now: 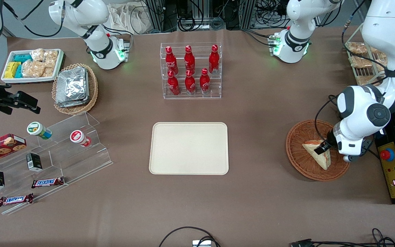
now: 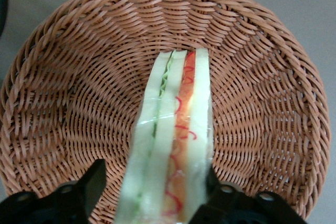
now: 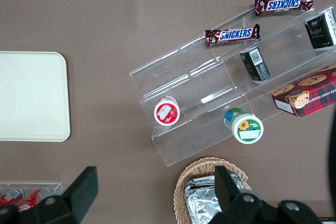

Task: Place sandwich from basket to tray
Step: 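Carry the held sandwich with the left gripper over to the cream tray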

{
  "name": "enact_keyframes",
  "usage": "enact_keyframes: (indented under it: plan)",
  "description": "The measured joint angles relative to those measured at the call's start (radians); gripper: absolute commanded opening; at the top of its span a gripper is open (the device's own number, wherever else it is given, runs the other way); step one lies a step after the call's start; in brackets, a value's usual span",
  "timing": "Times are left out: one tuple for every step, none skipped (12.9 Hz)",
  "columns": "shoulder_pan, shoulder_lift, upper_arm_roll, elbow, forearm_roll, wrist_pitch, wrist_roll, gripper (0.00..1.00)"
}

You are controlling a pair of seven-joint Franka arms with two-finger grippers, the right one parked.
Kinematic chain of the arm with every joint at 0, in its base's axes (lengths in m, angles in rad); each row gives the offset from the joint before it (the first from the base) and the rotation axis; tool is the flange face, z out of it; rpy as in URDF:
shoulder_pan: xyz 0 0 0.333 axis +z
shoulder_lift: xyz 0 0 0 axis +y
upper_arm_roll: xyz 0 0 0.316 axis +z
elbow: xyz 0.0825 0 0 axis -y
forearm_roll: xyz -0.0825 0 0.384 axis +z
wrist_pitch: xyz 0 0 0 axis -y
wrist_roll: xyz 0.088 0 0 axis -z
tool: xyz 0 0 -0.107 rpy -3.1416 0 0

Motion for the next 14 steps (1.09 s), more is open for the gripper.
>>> enact_keyframes:
  plan:
    - [-0.001, 0.0, -0.001, 0.0, 0.0, 0.0, -0.013, 0.64]
    - [-0.002, 0.0, -0.002, 0.0, 0.0, 0.0, -0.025, 0.52]
    - [-0.003, 0.0, -0.004, 0.0, 0.0, 0.0, -0.035, 0.37]
    - [-0.003, 0.0, -0.007, 0.0, 0.0, 0.0, -0.04, 0.32]
    - [-0.003, 0.0, -0.009, 0.001, 0.0, 0.001, -0.042, 0.31]
    - [-0.003, -0.001, -0.01, 0.003, 0.0, 0.001, -0.043, 0.31]
    - [-0.003, -0.003, -0.011, 0.008, 0.0, 0.002, -0.042, 0.26]
    - [-0.003, -0.008, -0.012, 0.014, 0.001, -0.003, -0.039, 0.22]
    - [-0.003, -0.015, -0.02, 0.027, 0.002, -0.03, -0.031, 0.2]
    - [-0.003, -0.024, -0.034, 0.053, 0.002, -0.09, -0.012, 0.18]
    - [-0.004, -0.034, -0.051, 0.096, 0.002, -0.172, 0.008, 0.18]
    - [-0.003, -0.043, -0.072, 0.153, 0.002, -0.259, 0.019, 0.19]
    - [-0.004, -0.049, -0.099, 0.216, 0.003, -0.345, 0.031, 0.19]
    - [-0.005, -0.053, -0.127, 0.281, 0.002, -0.428, 0.049, 0.2]
